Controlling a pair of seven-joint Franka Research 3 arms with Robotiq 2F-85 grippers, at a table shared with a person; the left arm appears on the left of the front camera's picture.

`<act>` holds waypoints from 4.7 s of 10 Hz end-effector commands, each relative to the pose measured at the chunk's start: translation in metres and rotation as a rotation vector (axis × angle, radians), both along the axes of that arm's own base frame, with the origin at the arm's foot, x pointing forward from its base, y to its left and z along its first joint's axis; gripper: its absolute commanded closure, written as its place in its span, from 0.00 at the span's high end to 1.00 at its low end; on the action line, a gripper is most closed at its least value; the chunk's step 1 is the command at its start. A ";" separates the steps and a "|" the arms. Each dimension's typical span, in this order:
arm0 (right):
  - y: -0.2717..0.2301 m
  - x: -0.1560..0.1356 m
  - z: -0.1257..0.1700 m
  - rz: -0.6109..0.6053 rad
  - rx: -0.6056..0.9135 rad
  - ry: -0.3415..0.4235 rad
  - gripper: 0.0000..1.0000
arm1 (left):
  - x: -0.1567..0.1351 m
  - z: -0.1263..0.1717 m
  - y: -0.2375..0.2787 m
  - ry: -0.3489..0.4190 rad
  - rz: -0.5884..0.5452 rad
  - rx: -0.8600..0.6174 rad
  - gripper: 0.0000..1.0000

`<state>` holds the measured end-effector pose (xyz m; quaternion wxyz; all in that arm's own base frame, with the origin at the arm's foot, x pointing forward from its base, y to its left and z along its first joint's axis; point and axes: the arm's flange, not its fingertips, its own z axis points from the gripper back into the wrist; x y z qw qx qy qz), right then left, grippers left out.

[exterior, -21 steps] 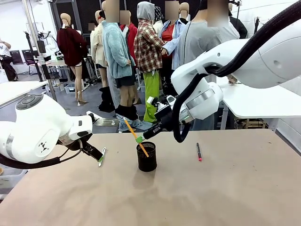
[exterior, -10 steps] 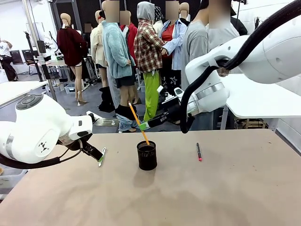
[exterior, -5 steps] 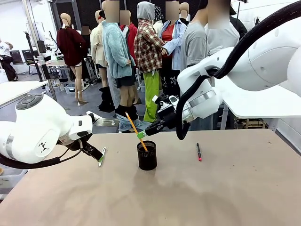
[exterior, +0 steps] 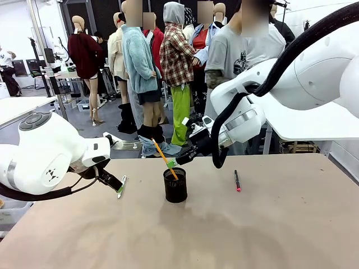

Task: Place the pens into the pen holder.
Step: Pick up a writing instrument from the table and place it into the Pen holder.

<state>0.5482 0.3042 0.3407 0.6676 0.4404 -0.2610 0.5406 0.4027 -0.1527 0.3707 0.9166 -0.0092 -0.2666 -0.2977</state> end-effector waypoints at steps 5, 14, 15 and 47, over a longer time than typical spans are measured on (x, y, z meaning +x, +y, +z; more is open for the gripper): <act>0.002 0.005 -0.025 -0.002 -0.028 -0.051 0.02 | 0.000 0.000 0.002 0.000 0.004 -0.003 1.00; -0.062 0.006 0.051 -0.177 -0.064 -0.144 0.48 | 0.000 0.000 0.002 0.000 0.004 -0.003 1.00; -0.078 0.010 0.070 -0.267 -0.121 -0.177 0.48 | 0.000 0.000 0.002 0.000 0.004 -0.003 1.00; -0.093 0.028 -0.040 -0.903 -1.064 0.469 0.50 | 0.000 0.000 0.002 0.000 0.004 -0.003 1.00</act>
